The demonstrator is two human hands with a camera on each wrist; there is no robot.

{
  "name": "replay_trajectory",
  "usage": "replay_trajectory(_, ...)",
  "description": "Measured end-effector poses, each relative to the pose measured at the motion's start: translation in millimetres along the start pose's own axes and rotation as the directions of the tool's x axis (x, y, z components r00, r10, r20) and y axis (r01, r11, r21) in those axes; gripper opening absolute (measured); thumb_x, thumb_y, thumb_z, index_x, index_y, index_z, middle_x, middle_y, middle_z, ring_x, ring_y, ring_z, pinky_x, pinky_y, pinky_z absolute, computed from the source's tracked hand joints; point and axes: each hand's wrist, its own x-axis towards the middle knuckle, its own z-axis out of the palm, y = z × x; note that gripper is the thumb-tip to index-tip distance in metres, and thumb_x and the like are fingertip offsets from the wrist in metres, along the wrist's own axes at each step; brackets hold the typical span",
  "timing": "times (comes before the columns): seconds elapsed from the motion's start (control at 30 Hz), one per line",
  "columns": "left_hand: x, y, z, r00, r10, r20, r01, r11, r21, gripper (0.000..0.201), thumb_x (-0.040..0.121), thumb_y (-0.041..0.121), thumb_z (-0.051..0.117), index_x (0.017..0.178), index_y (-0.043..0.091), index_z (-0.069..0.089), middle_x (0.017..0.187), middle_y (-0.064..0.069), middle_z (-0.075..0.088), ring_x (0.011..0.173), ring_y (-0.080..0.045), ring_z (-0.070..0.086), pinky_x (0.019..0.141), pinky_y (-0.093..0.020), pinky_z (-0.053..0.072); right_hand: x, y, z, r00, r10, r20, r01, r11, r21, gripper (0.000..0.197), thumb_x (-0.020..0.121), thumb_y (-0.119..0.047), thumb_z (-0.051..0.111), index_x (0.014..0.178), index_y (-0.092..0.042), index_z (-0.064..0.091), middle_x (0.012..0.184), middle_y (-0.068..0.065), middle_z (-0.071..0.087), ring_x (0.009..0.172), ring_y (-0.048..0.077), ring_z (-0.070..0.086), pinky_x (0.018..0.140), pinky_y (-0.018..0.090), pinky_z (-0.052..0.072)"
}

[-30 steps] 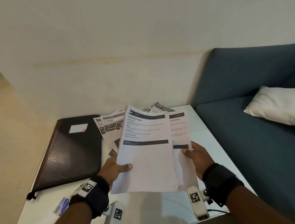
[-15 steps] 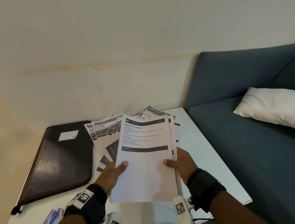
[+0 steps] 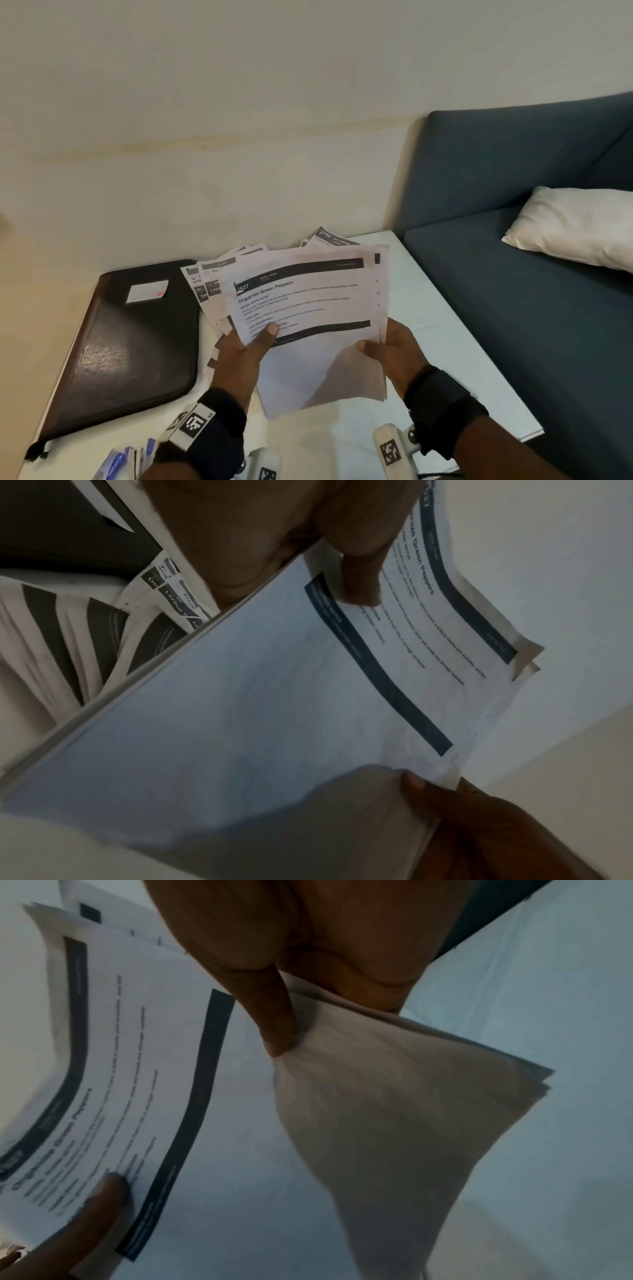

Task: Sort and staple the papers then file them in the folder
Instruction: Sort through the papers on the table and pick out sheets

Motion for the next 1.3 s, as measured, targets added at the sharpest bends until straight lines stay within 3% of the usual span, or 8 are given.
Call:
replay_trajectory(0.17, -4.3, 0.6, 0.4, 0.997, -0.007, 0.071, 0.009, 1.000, -0.029, 0.064, 0.064, 0.043, 0.083, 0.122, 0.028, 0.062, 0.115, 0.002, 0.071, 0.106, -0.018, 0.067, 0.088, -0.043, 0.056, -0.2, 1.4, -9.8, 0.998, -0.040, 0.047, 0.038, 0.998, 0.044, 0.039, 0.068, -0.012, 0.073, 0.107, -0.015, 0.071, 0.104, 0.007, 0.074, 0.102, 0.031, 0.067, 0.093, 0.057, 0.052)
replay_trajectory(0.27, -6.0, -3.3, 3.3, 0.995, -0.020, 0.096, 0.017, 1.000, 0.025, 0.044, 0.062, 0.031, 0.085, 0.104, 0.037, 0.072, 0.108, 0.002, 0.074, 0.102, -0.018, 0.069, 0.090, -0.046, 0.055, -0.8, 4.2, -12.5, 0.993, -0.053, 0.110, 0.047, 0.997, 0.054, 0.052, 0.059, -0.012, 0.082, 0.110, -0.017, 0.071, 0.107, 0.008, 0.074, 0.104, 0.028, 0.067, 0.092, 0.055, 0.053)
replay_trajectory(0.43, -8.2, -3.6, 9.0, 0.989, 0.011, 0.145, -0.025, 0.995, 0.092, 0.047, 0.065, 0.021, 0.083, 0.101, 0.047, 0.069, 0.106, 0.005, 0.073, 0.100, -0.011, 0.068, 0.092, -0.051, 0.055, -0.8, 6.1, -12.1, 0.986, -0.084, 0.144, 0.079, 0.996, 0.039, 0.046, 0.065, -0.018, 0.082, 0.109, -0.027, 0.072, 0.110, 0.004, 0.073, 0.107, 0.025, 0.066, 0.093, 0.053, 0.054)
replay_trajectory(0.7, -10.9, 1.6, 13.0, 0.988, 0.019, 0.156, -0.027, 0.999, 0.045, 0.043, 0.067, 0.023, 0.075, 0.097, 0.053, 0.069, 0.105, 0.010, 0.074, 0.096, -0.008, 0.068, 0.085, -0.040, 0.057, -3.8, 0.6, -15.0, 0.979, -0.175, 0.106, 0.171, 0.984, 0.046, 0.041, 0.072, -0.019, 0.077, 0.112, -0.023, 0.070, 0.110, 0.003, 0.073, 0.105, 0.019, 0.068, 0.091, 0.044, 0.056)
replay_trajectory(0.87, -16.0, -23.0, 11.3, 0.966, -0.130, 0.224, 0.111, 0.989, 0.099, 0.043, 0.069, 0.026, 0.080, 0.106, 0.041, 0.066, 0.107, 0.005, 0.072, 0.105, -0.014, 0.064, 0.087, -0.031, 0.053, -2.7, 21.3, -20.1, 0.980, -0.032, 0.194, 0.055, 0.992, -0.116, 0.035, 0.075, -0.016, 0.078, 0.106, -0.030, 0.068, 0.107, 0.002, 0.073, 0.105, 0.020, 0.066, 0.091, 0.041, 0.056)
replay_trajectory(0.97, -18.7, -42.8, 11.3, 0.957, -0.210, 0.200, 0.180, 0.971, 0.158, 0.033, 0.087, 0.009, 0.072, 0.107, 0.032, 0.060, 0.106, 0.006, 0.069, 0.104, -0.013, 0.061, 0.079, -0.022, 0.049, -0.8, 41.3, -22.3, 0.973, 0.040, 0.229, 0.012, 0.975, -0.222, 0.031, 0.079, -0.029, 0.072, 0.109, -0.030, 0.066, 0.111, 0.002, 0.071, 0.107, 0.019, 0.065, 0.096, 0.044, 0.052)
replay_trajectory(1.07, -15.6, -55.2, 12.3, 0.962, -0.223, 0.160, 0.192, 0.963, 0.189, 0.025, 0.091, 0.016, 0.068, 0.108, 0.032, 0.059, 0.112, 0.003, 0.067, 0.109, -0.020, 0.061, 0.084, -0.027, 0.051, 1.5, 46.1, -20.8, 0.976, 0.047, 0.210, 0.016, 0.959, -0.285, 0.044, 0.072, -0.046, 0.064, 0.109, -0.022, 0.068, 0.107, 0.006, 0.072, 0.104, 0.021, 0.066, 0.095, 0.044, 0.052)
replay_trajectory(1.3, -10.4, -58.3, 14.2, 0.964, -0.196, 0.179, 0.149, 0.958, 0.245, 0.027, 0.089, 0.023, 0.071, 0.111, 0.032, 0.059, 0.112, 0.003, 0.068, 0.108, -0.016, 0.063, 0.087, -0.030, 0.054, 6.2, 43.2, -22.2, 0.976, 0.058, 0.209, 0.008, 0.954, -0.300, 0.043, 0.071, -0.037, 0.065, 0.110, -0.020, 0.067, 0.107, 0.006, 0.071, 0.102, 0.022, 0.065, 0.092, 0.041, 0.054)
